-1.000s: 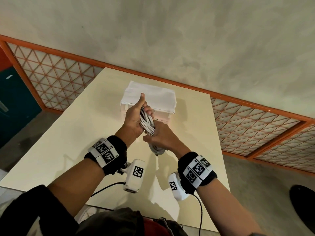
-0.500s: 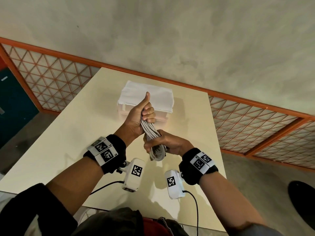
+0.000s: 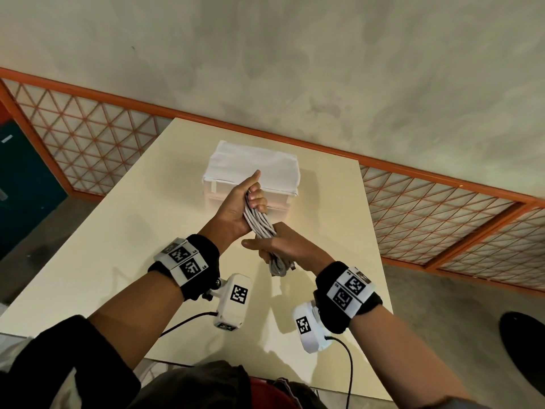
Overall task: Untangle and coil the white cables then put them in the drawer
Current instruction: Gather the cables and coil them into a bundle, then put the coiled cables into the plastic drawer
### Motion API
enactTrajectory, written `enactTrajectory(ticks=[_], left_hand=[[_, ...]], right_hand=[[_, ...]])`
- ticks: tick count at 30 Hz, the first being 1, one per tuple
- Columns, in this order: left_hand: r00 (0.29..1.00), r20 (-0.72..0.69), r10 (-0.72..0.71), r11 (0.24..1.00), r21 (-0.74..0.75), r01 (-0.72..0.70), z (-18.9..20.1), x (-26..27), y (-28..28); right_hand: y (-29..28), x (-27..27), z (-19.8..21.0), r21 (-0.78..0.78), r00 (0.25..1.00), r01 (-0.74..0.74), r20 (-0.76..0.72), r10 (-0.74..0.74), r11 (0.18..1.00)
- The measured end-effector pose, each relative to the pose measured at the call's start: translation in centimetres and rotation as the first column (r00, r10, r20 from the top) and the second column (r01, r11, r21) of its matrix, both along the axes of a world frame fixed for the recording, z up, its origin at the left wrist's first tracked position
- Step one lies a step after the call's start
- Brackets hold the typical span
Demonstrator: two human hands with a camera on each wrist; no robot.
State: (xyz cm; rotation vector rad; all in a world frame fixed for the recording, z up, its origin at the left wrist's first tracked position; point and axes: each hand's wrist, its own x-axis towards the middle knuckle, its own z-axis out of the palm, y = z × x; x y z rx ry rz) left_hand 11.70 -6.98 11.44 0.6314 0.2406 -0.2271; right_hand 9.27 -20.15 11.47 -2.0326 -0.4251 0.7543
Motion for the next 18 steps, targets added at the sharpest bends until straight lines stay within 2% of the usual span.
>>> enactTrajectory(ticks=[3, 6, 8, 12, 15, 18], left_hand=[[0.998, 0.054, -0.03, 1.0, 0.002, 0.03, 0.4, -0.3, -0.1], [0.998, 0.063, -0.015, 1.0, 0.026, 0.013, 0.5, -0.2, -0.1], [0.999, 0.054, -0.004, 0.998, 0.056, 0.001, 0.2, 0.0, -0.1], [1.0, -0.001, 0.005, 0.998, 0.07, -0.005, -1.5, 0.4, -0.2], [0.995, -0.1, 0.013, 0.999, 0.031, -0.01, -3.3, 0.4, -0.1], [0.989, -0.146, 0.016, 0.996, 0.093, -0.003, -5.4, 0.2, 0.1]], right_hand=[[-0.9, -0.1, 0.3, 0.069, 0.996, -0.087, -0.025, 0.089, 0.994], [-0.8, -0.4, -0.1, 0.135, 0.996, -0.064, -0.061, 0.073, 0.989], [-0.7, -0.6, -0.4, 0.107, 0.998, -0.038, -0.035, 0.042, 0.994], [-0.3, -0.4, -1.6, 0.023, 1.0, -0.021, -0.006, 0.021, 1.0], [-0.4, -0.1, -2.8, 0.034, 0.994, -0.018, -0.105, 0.021, 0.999], [-0.7, 0.1, -4.1, 0.068, 0.987, 0.003, -0.16, 0.008, 0.998]])
